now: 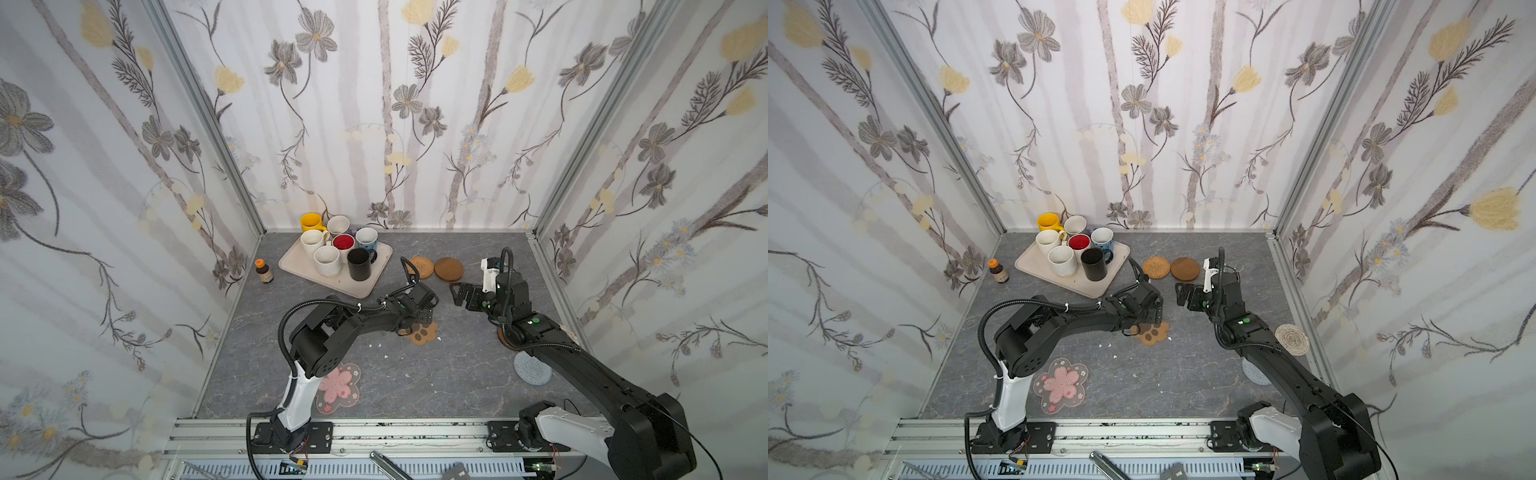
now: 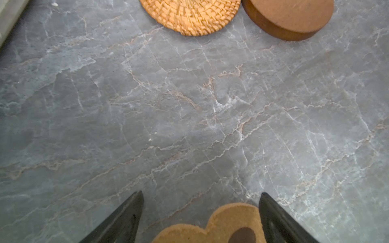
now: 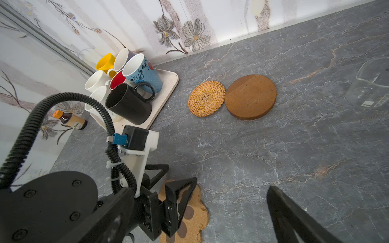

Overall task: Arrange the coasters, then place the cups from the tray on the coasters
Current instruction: 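Slide the paw-print cork coaster with the left gripper toward the wooden coasters, then move the right gripper over the paw-print coaster while the left arm withdraws, then push the paw-print coaster with the right gripper closer to the wooden coaster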

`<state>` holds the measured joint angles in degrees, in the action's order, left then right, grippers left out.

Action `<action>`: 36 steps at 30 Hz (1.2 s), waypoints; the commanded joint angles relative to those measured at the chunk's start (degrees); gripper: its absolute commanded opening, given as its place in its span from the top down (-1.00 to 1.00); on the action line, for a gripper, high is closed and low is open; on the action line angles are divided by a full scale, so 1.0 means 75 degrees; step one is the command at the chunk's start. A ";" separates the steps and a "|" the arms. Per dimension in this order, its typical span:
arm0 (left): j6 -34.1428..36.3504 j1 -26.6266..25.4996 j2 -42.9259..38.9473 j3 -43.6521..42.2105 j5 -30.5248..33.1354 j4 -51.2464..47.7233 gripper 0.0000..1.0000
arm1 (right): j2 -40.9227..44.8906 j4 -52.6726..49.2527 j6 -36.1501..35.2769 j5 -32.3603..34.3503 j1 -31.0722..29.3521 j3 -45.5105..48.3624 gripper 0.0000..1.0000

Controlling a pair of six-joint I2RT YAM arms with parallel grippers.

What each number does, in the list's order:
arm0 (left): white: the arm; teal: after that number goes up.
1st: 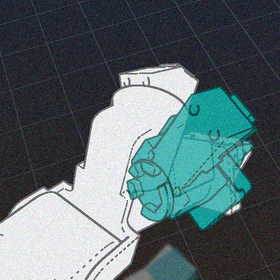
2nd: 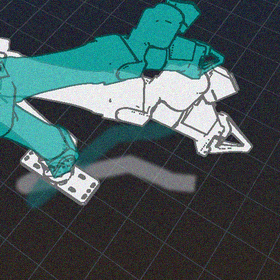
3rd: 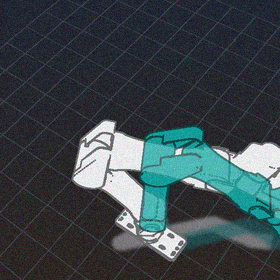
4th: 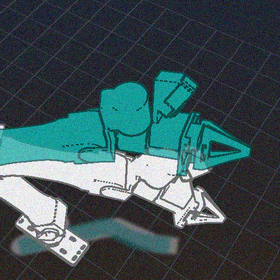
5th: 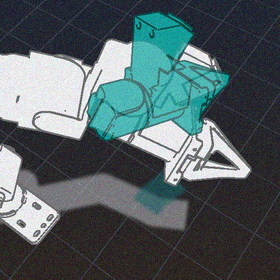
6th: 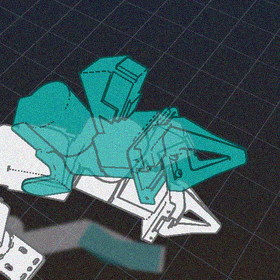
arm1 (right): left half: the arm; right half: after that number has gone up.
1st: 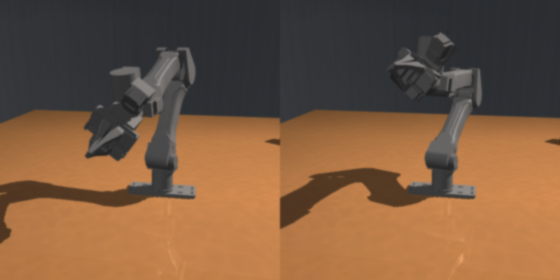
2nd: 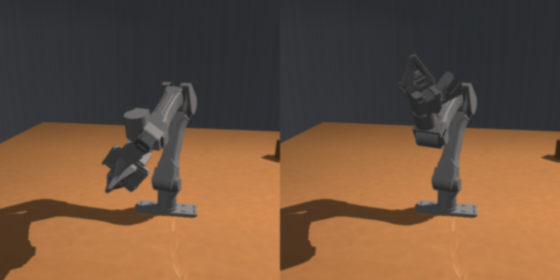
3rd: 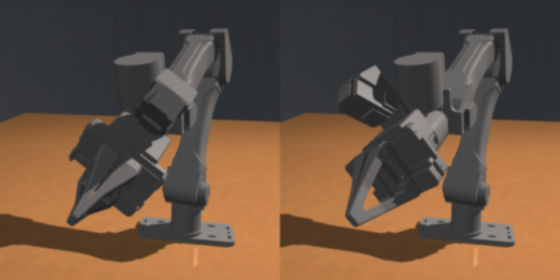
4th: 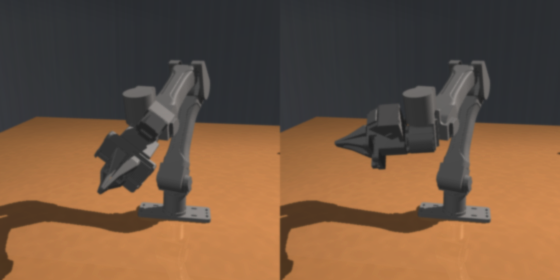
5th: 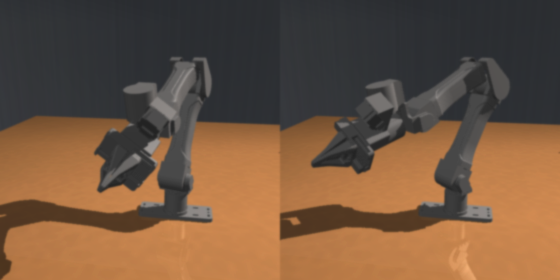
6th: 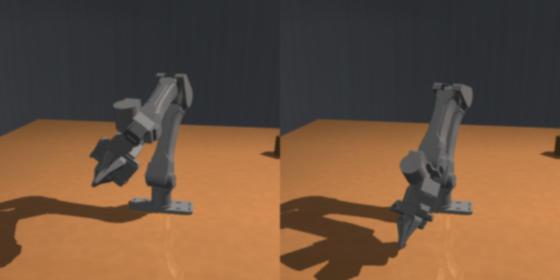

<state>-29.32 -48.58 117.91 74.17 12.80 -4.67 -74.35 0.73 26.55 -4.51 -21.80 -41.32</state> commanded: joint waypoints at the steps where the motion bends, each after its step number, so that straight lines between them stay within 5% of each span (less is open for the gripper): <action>1: 0.0153 0.0125 -0.0182 0.0148 0.0091 -0.0127 -0.81 | 0.0010 0.0323 0.0069 0.0098 -0.0011 0.0007 -0.99; 9: 0.0330 0.0527 -0.1944 -0.0872 0.0423 -0.0128 -1.00 | -0.0264 0.0125 0.0342 0.0294 -0.0314 0.0304 -0.99; 23: -0.0224 0.0670 -0.5444 -0.3603 0.1212 -0.0014 -1.00 | -0.1808 0.0552 0.2739 0.1928 -0.3847 0.0823 -0.92; 31: -0.0233 0.0708 -0.7517 -0.5081 0.1163 0.0001 -1.00 | -0.2942 0.0194 0.3504 0.2110 -0.4948 0.0411 -0.88; 36: -0.0382 0.0733 -0.7915 -0.5480 0.0989 0.0013 -1.00 | -0.3598 -0.0208 0.3960 0.2174 -0.5075 -0.0050 -0.94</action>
<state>-30.68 -43.11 59.29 33.91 20.21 -5.78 -99.22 1.89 52.12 11.11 -59.46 -39.97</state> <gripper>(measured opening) 0.997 0.968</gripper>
